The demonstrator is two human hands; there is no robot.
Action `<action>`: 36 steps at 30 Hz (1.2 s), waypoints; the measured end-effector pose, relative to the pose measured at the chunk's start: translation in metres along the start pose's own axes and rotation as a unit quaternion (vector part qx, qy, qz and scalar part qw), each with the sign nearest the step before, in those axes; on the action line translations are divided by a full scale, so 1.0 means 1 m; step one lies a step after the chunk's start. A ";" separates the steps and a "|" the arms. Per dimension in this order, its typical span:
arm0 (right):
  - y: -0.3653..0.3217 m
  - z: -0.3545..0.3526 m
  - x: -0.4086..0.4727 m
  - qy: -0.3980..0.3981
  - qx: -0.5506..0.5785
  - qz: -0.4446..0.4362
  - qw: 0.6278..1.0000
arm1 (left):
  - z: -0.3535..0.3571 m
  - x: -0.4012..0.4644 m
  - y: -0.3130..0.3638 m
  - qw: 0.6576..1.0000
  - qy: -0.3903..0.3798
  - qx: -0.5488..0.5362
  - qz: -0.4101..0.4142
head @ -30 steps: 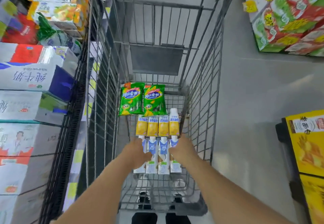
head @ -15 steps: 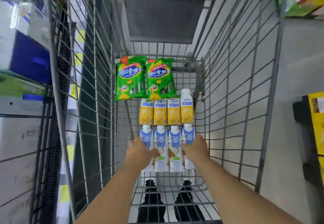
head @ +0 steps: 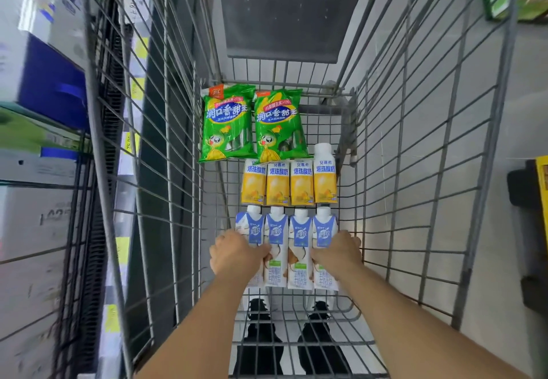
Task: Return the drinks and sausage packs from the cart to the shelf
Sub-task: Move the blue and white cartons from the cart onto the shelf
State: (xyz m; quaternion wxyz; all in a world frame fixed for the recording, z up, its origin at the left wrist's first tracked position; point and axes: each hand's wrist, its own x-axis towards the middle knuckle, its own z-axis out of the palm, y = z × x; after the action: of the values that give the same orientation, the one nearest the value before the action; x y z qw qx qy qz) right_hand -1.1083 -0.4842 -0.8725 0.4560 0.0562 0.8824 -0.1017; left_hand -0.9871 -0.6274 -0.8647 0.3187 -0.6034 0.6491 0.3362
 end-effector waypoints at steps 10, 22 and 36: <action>-0.015 -0.019 -0.026 -0.008 -0.023 -0.101 0.995 | -0.017 -0.027 0.001 0.986 -0.050 -0.157 0.006; -0.129 -0.196 -0.208 0.077 -0.014 -0.225 0.971 | -0.218 -0.177 0.047 0.954 0.056 -0.216 0.198; -0.237 -0.358 -0.438 0.178 0.050 -0.452 0.873 | -0.444 -0.382 0.039 0.845 0.242 -0.335 0.341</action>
State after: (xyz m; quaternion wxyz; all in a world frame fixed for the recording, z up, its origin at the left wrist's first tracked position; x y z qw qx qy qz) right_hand -1.1842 -0.6351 -0.2829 0.1918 -0.3087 0.8717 -0.3287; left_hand -1.0036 -0.7722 -0.2962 -0.2044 -0.4764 0.7186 0.4636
